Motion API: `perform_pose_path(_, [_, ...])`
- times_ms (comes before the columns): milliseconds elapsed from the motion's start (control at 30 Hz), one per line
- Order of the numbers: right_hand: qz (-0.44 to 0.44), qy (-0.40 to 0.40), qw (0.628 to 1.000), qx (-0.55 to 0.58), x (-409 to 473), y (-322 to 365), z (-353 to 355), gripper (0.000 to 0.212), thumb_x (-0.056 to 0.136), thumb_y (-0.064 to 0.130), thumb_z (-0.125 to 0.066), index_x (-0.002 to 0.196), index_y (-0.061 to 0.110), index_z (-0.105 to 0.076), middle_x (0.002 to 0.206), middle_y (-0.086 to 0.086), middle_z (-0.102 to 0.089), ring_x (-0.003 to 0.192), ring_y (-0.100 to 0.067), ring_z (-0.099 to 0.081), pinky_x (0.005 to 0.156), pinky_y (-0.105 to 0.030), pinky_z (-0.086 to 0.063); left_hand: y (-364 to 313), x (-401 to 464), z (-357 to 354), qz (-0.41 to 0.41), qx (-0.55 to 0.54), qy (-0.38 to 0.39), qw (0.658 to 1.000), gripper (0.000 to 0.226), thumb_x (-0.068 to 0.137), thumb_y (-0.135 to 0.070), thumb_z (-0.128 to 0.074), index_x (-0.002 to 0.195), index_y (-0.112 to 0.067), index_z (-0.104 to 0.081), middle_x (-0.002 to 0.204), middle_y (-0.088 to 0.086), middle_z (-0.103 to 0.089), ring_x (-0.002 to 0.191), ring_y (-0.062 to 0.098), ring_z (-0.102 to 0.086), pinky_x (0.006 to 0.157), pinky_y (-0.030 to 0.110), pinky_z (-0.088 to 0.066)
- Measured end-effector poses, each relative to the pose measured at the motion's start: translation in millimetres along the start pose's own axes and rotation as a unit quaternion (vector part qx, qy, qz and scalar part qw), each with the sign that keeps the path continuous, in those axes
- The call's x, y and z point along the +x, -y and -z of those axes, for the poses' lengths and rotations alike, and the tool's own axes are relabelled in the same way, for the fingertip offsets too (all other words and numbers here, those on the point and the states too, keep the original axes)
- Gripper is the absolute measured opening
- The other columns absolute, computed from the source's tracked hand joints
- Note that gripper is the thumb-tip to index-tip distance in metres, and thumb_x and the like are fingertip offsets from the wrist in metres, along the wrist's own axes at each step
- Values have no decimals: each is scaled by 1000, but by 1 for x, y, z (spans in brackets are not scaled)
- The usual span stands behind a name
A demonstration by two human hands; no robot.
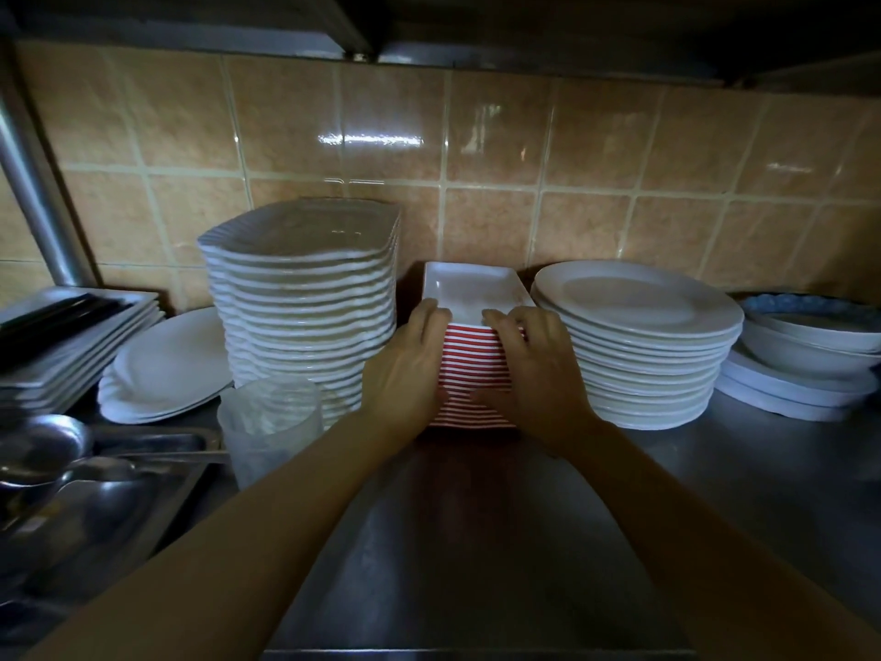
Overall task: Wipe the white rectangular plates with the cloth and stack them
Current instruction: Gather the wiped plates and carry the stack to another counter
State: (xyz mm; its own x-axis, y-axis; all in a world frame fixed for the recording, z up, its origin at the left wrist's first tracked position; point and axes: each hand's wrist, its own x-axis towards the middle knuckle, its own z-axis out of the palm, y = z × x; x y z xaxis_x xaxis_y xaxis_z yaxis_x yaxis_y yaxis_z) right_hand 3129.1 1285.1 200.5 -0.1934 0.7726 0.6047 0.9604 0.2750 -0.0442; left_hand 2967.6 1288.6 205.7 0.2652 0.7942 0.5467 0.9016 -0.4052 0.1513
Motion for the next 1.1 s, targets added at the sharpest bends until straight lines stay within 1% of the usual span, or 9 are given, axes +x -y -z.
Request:
perform_pose_path(133, [0, -48, 998, 49, 3, 23, 18, 83, 72, 64, -50, 130, 5, -49, 126, -21, -49, 115, -37, -45, 98, -48, -37, -2, -5, 23, 2, 1, 20, 1000, 82, 82, -29, -66, 147, -17, -17, 156, 4, -12, 136, 21, -30, 96, 36, -43])
perform_pose_path(233, [-6, -47, 997, 64, 10, 41, 32, 81, 67, 49, -66, 134, 9, -44, 128, -19, -43, 119, -36, -39, 101, -47, -33, -1, -14, 51, 0, -28, -4, 1000, 79, 82, -33, -66, 146, -16, -22, 150, 6, -27, 133, 21, -33, 99, 33, -38])
perform_pose_path(333, [7, -55, 996, 70, 11, 62, 42, 84, 62, 34, -79, 134, 10, -43, 129, -19, -41, 120, -34, -33, 103, -45, -29, 3, -34, 80, 1, -69, -41, 997, 76, 79, -31, -68, 143, -12, -31, 140, 8, -43, 125, 22, -41, 93, 29, -35])
perform_pose_path(467, [29, -59, 991, 119, 4, 100, 51, 83, 64, 32, -79, 135, 10, -42, 129, -19, -40, 120, -31, -29, 101, -35, -21, 26, -69, 112, 7, -33, -60, 998, 84, 78, -29, -71, 147, -15, -24, 146, 6, -37, 131, 22, -35, 95, 34, -37])
perform_pose_path(567, [48, -49, 988, 141, -1, 139, 55, 81, 66, 32, -78, 135, 10, -42, 127, -20, -40, 120, -36, -32, 104, -39, -23, 53, -101, 138, 19, -13, -67, 998, 85, 76, -27, -75, 145, -12, -28, 145, 7, -40, 131, 23, -38, 97, 35, -39])
perform_pose_path(633, [60, -31, 985, 159, -7, 171, 57, 82, 67, 34, -77, 137, 12, -40, 130, -18, -37, 122, -35, -30, 109, -44, -25, 73, -125, 158, 37, -3, -71, 997, 79, 75, -26, -75, 141, -13, -35, 139, 7, -47, 125, 24, -45, 94, 36, -41])
perform_pose_path(767, [94, -11, 973, 210, -22, 252, 58, 79, 66, 34, -76, 133, 16, -40, 130, -12, -33, 119, -26, -26, 99, -32, -25, 119, -187, 199, 98, 38, -76, 992, 73, 75, -31, -72, 138, -16, -38, 130, 8, -54, 116, 27, -51, 90, 39, -43])
perform_pose_path(933, [153, 8, 951, 268, -48, 371, 60, 77, 68, 36, -76, 133, 21, -38, 129, -5, -30, 119, -22, -25, 98, -32, -26, 174, -277, 254, 165, 95, -60, 980, 72, 75, -38, -70, 135, -19, -35, 127, 5, -53, 115, 28, -51, 91, 41, -44])
perform_pose_path(1100, [220, 50, 927, 300, -77, 483, 60, 81, 70, 40, -75, 137, 21, -34, 130, -5, -28, 124, -24, -22, 102, -34, -26, 222, -363, 306, 231, 131, -74, 961, 68, 79, -36, -67, 136, -18, -35, 133, 5, -50, 116, 27, -49, 90, 36, -38])
